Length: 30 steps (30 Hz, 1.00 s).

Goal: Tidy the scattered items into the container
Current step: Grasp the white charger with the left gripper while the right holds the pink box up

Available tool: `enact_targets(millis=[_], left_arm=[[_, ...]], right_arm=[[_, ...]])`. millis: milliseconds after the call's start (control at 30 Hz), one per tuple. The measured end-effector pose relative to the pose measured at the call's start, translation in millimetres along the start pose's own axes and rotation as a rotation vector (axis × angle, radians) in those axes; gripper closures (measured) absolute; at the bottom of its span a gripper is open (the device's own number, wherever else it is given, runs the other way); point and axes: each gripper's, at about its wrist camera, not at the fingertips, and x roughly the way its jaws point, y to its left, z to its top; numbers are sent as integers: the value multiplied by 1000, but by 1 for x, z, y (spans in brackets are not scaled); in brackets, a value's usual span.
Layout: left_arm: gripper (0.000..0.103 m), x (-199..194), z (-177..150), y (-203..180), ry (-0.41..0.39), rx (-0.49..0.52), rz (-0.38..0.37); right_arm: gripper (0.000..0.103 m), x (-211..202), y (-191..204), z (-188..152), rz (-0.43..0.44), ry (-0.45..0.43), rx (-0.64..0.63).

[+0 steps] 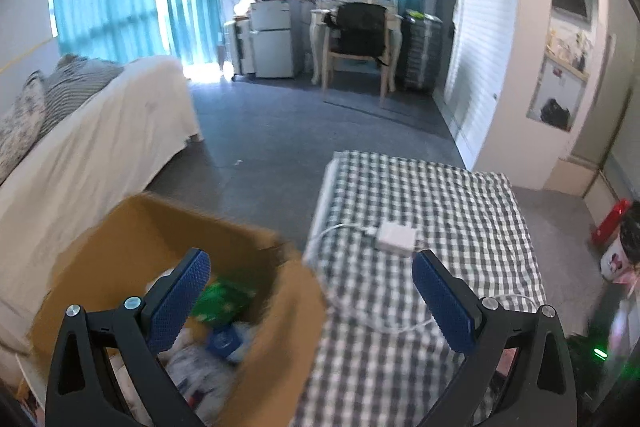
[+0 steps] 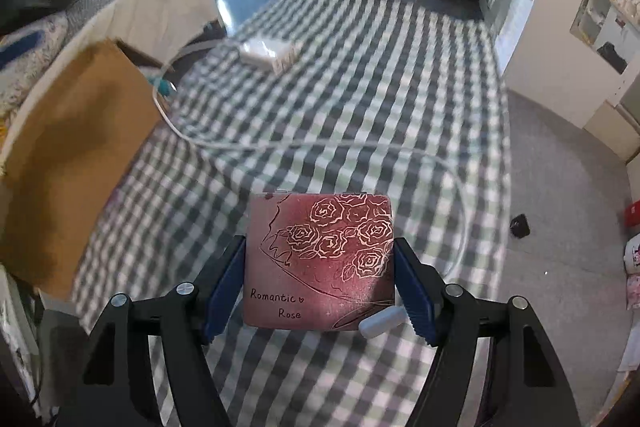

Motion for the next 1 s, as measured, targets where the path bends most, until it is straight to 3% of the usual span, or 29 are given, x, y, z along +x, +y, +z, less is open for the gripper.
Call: enact_targets(millis=[300,433,500,633,1000], left_arm=[[0,97,3,-79,46,57,-82],[0,138,-1,-94,76,81,-58],[6,155,-2,-98,106,75,-59],[28,185,-5,-103,177,68,-57],[32,191,-17,-106,126,98,-29]], right_arm=[[32,-78,-10,6,-4,-138,-20],[32,-90,-10,8,8,-165,-31],[32,-91,-11,10,17,-167,-33],[32,-91,-9,13,28,-172,-40],[32,-96,1,19,40,-195,-56]])
